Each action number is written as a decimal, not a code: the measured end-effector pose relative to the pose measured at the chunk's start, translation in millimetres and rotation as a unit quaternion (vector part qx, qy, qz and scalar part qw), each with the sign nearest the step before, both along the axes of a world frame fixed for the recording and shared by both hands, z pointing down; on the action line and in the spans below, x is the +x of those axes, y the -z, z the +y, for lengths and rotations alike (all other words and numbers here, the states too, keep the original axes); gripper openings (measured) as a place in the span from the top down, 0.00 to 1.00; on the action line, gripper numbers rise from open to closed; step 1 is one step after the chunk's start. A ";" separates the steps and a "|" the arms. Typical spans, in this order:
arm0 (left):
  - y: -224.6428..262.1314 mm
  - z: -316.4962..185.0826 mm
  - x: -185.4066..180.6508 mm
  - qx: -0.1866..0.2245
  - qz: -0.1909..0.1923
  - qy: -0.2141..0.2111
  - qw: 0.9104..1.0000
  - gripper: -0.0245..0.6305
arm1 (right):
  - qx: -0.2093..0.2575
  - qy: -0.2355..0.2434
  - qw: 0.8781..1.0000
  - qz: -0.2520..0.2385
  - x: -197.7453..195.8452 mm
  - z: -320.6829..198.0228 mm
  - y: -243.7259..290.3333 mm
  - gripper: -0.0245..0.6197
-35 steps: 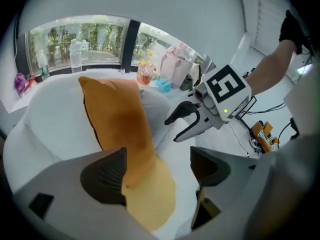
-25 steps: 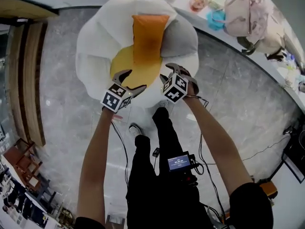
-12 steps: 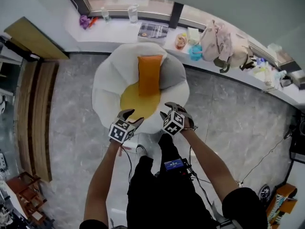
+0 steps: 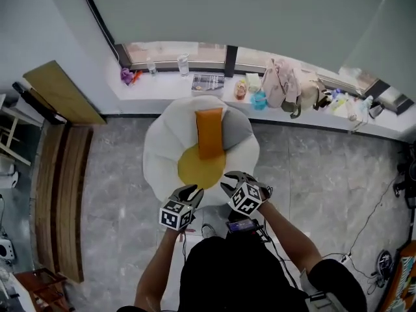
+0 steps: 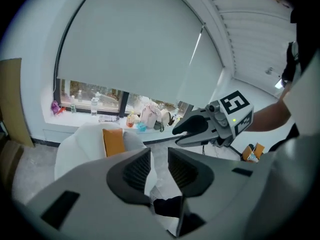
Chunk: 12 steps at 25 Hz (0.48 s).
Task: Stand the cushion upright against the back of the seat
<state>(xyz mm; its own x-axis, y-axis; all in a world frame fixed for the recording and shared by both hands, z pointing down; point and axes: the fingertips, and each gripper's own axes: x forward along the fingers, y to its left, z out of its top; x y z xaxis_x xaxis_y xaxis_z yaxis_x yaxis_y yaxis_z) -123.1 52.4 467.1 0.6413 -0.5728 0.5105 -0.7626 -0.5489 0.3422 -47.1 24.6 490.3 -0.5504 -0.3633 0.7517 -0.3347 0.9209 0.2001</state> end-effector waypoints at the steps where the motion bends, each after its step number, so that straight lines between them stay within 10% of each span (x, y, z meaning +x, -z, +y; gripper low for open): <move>1: 7.6 9.9 -0.6 0.009 0.005 0.007 1.000 0.79 | 0.006 0.002 1.000 -0.010 -3.5 8.7 11.2 0.77; 12: 76.8 117.8 22.8 0.095 0.067 -0.011 0.993 0.94 | -0.027 -0.063 0.976 -0.205 3.8 94.5 107.2 0.90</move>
